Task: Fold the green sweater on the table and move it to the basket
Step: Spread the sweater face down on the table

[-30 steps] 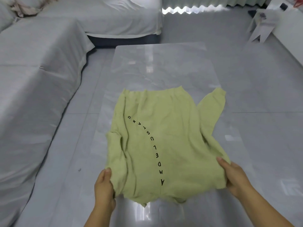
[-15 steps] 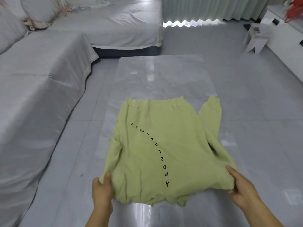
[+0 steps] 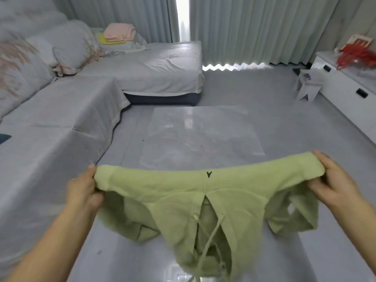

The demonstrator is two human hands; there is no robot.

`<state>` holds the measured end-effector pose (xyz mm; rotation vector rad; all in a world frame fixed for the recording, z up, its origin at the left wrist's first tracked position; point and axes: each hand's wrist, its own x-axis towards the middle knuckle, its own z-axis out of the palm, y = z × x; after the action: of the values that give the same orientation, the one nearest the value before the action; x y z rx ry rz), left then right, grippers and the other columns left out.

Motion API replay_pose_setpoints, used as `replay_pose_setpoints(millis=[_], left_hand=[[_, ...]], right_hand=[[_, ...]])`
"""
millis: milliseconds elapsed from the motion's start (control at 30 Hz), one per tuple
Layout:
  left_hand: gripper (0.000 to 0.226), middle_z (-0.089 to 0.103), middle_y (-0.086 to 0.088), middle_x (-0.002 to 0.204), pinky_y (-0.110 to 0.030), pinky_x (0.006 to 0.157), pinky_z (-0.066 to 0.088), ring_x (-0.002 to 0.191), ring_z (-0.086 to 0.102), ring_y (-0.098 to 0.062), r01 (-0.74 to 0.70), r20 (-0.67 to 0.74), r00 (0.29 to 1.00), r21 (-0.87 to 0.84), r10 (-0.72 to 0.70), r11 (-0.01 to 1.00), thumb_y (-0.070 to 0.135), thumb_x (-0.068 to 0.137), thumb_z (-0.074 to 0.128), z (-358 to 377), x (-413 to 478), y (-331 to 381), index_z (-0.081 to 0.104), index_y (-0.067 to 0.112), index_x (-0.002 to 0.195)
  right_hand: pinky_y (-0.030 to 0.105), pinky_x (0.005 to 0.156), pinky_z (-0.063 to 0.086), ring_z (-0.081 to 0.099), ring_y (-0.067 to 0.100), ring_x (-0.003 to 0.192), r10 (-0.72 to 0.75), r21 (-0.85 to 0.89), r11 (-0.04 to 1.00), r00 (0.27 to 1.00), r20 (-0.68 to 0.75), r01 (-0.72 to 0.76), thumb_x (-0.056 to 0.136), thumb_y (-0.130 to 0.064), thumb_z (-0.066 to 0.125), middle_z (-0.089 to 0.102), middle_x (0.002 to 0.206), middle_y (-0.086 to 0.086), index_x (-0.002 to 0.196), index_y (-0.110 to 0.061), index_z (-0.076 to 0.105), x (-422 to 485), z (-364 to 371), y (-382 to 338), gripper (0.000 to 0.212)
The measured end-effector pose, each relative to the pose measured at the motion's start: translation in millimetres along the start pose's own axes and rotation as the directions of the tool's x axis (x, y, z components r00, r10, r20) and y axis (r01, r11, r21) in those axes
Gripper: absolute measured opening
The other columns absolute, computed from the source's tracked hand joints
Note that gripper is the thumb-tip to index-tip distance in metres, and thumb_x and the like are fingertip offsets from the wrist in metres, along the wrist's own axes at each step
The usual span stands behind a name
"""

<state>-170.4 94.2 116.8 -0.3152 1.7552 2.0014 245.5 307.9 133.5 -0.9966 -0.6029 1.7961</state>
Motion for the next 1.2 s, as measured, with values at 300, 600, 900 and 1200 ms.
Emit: replay_pose_setpoints(millis=[300, 600, 900, 1200], left_hand=[[0.018, 0.049, 0.002, 0.078, -0.022, 0.056, 0.052, 0.064, 0.053, -0.007, -0.465, 0.122, 0.867, -0.155, 0.484, 0.872, 0.009, 0.096, 0.038, 121, -1, 136, 0.04, 0.021, 0.083], [0.021, 0.057, -0.014, 0.104, -0.041, 0.076, 0.05, 0.09, 0.052, -0.022, -0.539, 0.075, 0.833, 0.334, 0.548, 0.773, 0.006, 0.088, 0.036, 64, 39, 42, 0.051, 0.007, 0.103], [0.033, 0.056, -0.023, 0.119, -0.046, 0.09, 0.045, 0.106, 0.053, -0.041, -0.019, -0.125, 0.985, 0.597, 0.116, 0.802, 0.008, 0.091, 0.041, -38, 72, -219, 0.049, 0.005, 0.123], [0.028, 0.068, -0.004, 0.099, -0.033, 0.079, 0.057, 0.1, 0.059, -0.024, 0.328, 0.216, 0.913, 0.114, -0.346, 0.938, 0.029, 0.095, 0.047, -89, 59, -258, 0.056, 0.009, 0.111]], right_hand=[[0.033, 0.069, 0.058, 0.069, 0.013, 0.085, -0.329, 0.09, 0.942, 0.943, 0.054, 0.323, 0.077, -0.018, 0.069, 0.064, 0.102, 0.004, 0.12, -0.012, 0.048, 80, 114, -102, 0.049], [0.017, 0.039, 0.049, 0.061, 0.0, 0.044, -0.209, -0.358, 0.922, 0.969, -0.132, 0.15, 0.092, -0.002, 0.046, 0.064, 0.046, -0.013, 0.078, -0.016, 0.053, 79, 30, -37, 0.021], [0.06, 0.083, 0.049, 0.061, 0.041, 0.088, -0.068, -0.751, 0.576, 0.896, -0.438, -0.324, 0.077, -0.024, 0.066, 0.064, 0.103, 0.027, 0.095, -0.002, 0.059, 111, -211, 202, 0.029], [0.037, 0.089, 0.047, 0.055, 0.015, 0.086, 0.288, -0.241, 0.892, 0.891, -0.352, -0.383, 0.093, -0.026, 0.049, 0.059, 0.094, -0.004, 0.111, -0.017, 0.051, 53, -155, 197, 0.02]])
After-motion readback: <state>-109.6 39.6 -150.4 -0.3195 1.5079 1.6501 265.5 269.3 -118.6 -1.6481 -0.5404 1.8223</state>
